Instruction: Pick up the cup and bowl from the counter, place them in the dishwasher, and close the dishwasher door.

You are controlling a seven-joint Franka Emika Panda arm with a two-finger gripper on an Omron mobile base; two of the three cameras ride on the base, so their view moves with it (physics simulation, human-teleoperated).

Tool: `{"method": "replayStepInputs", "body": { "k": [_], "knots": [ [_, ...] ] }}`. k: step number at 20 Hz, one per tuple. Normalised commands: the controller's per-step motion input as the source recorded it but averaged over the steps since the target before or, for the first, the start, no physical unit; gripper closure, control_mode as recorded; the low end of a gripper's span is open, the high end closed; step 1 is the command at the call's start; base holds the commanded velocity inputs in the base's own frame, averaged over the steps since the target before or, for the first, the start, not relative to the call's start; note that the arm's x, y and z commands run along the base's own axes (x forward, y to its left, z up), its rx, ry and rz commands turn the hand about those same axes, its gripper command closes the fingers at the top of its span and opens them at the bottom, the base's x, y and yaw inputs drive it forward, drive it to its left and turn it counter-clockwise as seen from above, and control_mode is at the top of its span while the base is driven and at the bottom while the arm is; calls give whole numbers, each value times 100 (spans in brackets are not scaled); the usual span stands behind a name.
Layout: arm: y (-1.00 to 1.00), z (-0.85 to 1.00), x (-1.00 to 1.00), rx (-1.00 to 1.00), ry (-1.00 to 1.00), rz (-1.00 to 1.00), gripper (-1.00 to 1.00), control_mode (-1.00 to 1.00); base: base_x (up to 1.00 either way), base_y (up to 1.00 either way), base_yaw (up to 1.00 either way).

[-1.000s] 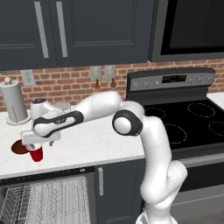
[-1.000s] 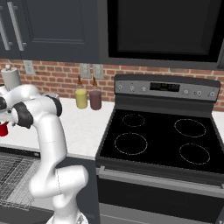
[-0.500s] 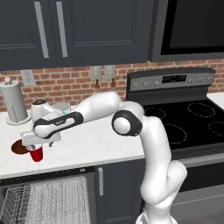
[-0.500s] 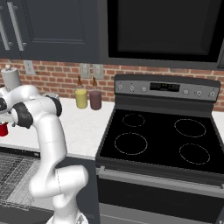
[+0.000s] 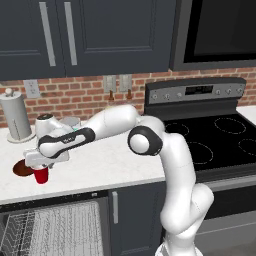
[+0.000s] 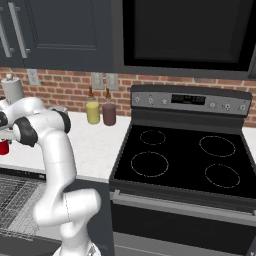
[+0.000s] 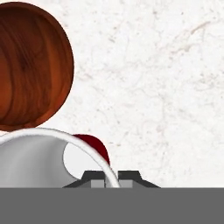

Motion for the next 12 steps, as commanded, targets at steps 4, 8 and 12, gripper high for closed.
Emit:
{"method": "replayStepInputs", "body": {
  "k": [4,8,12],
  "knots": [
    [0,0,-18,0,-4,-2,100,-100,0,0,0],
    [0,13,-61,0,-7,-4,100,-100,0,0,0],
    [0,33,-96,0,-7,-3,100,-100,0,0,0]
  ]
}}
